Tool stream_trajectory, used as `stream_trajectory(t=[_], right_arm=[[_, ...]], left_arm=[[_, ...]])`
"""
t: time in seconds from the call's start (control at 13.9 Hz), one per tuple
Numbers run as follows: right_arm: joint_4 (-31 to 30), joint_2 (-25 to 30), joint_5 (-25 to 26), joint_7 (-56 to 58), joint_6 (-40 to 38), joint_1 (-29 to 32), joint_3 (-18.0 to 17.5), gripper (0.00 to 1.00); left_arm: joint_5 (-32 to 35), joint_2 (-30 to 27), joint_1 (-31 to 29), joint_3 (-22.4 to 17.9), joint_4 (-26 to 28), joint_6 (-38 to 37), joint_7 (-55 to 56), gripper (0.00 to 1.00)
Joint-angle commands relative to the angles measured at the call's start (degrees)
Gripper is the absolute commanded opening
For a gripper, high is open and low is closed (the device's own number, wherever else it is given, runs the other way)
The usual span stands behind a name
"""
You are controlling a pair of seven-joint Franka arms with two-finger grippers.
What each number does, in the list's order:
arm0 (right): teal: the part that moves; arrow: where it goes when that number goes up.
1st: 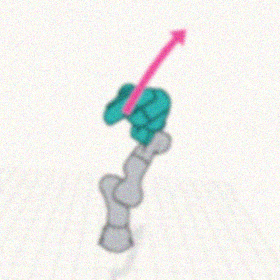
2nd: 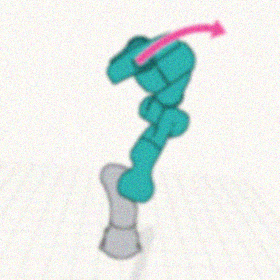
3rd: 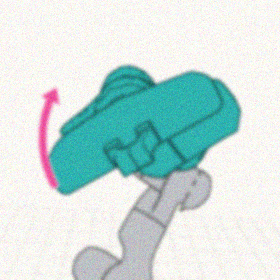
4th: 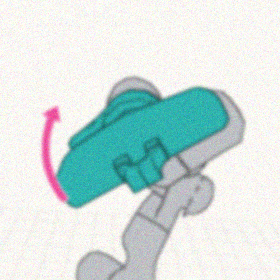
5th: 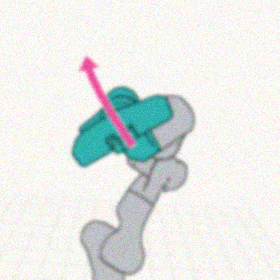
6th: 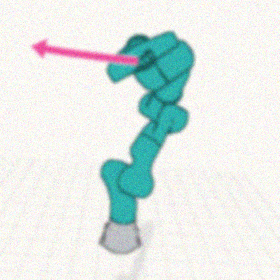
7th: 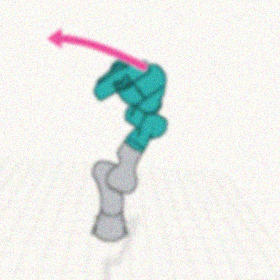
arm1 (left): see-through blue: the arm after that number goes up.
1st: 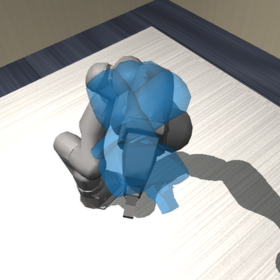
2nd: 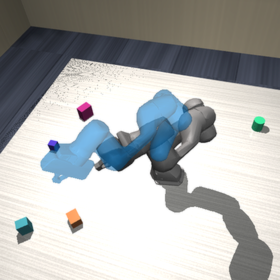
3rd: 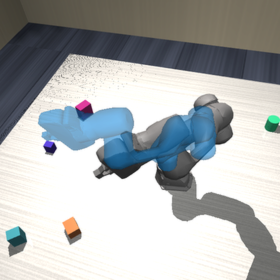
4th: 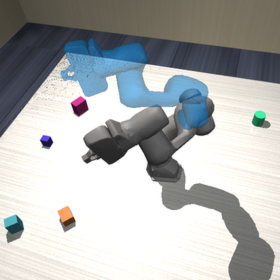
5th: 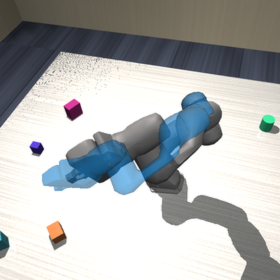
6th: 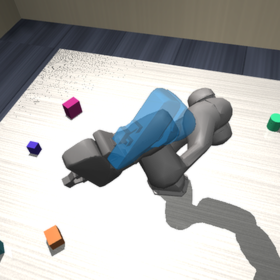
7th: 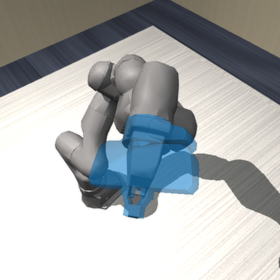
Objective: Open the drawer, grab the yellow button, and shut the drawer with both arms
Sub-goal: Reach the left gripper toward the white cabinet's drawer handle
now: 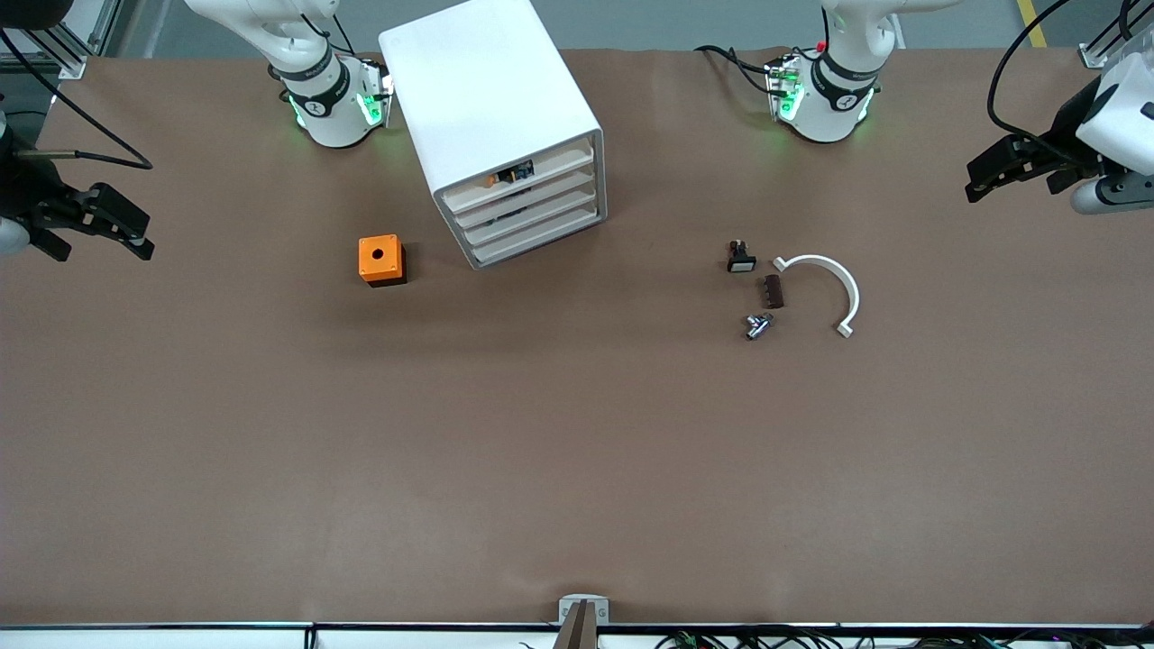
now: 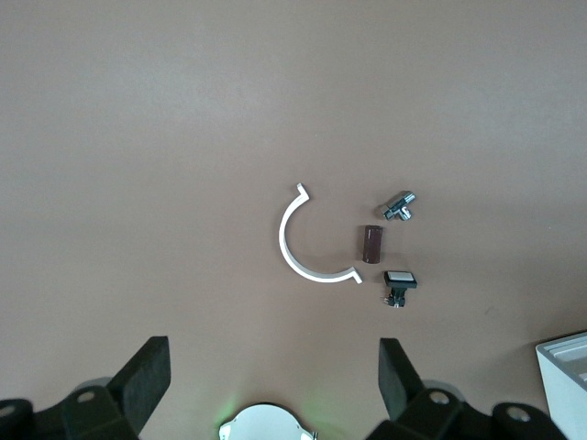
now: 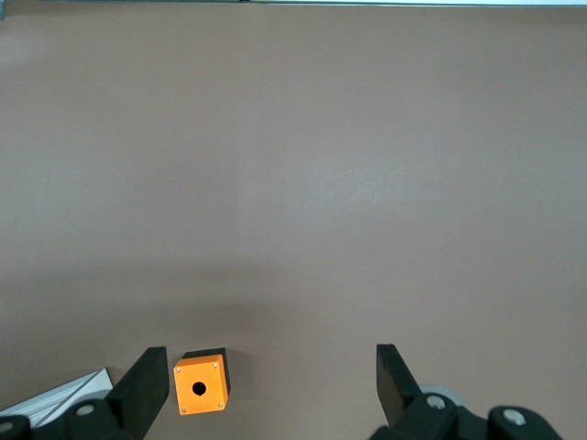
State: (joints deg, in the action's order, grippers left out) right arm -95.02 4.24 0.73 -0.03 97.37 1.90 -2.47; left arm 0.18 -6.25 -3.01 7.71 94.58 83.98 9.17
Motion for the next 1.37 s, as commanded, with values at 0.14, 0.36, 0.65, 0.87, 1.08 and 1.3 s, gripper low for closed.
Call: stream_trajectory(t=[0.14,0.36,0.65,0.87,1.08,1.3], right_arm=[[-0.25,0.95,-0.64,0.73,-0.43,1.17,-0.52,1.00],[-0.08,0.68,-0.64,0.74,-0.51,1.26,-0.52,1.00],[0.01,0.60,-1.43,0.73,-0.34,2.49,-0.52,1.00],[-0.08,0.34,-1.34,0.82,-0.60,2.05,-0.60,1.00],[-0.25,0.25,-1.34,0.74,-1.04,1.97,-0.60,1.00],[-0.34,0.25,-1.34,0.82,-0.87,2.14,-0.60,1.00]], left_arm=[[1.40,0.98,-0.07,0.20,-1.50,-1.27,-0.99,1.00],[2.54,2.90,0.02,0.11,-3.43,-1.27,-0.55,1.00],[2.72,9.06,0.45,0.29,-5.19,-1.27,-0.39,1.00],[0.97,14.67,0.90,0.82,-5.55,0.04,2.15,1.00],[-6.04,20.47,1.51,0.91,-5.72,2.42,11.98,1.00],[-8.69,24.09,4.84,1.08,-6.96,3.03,17.97,1.00]])
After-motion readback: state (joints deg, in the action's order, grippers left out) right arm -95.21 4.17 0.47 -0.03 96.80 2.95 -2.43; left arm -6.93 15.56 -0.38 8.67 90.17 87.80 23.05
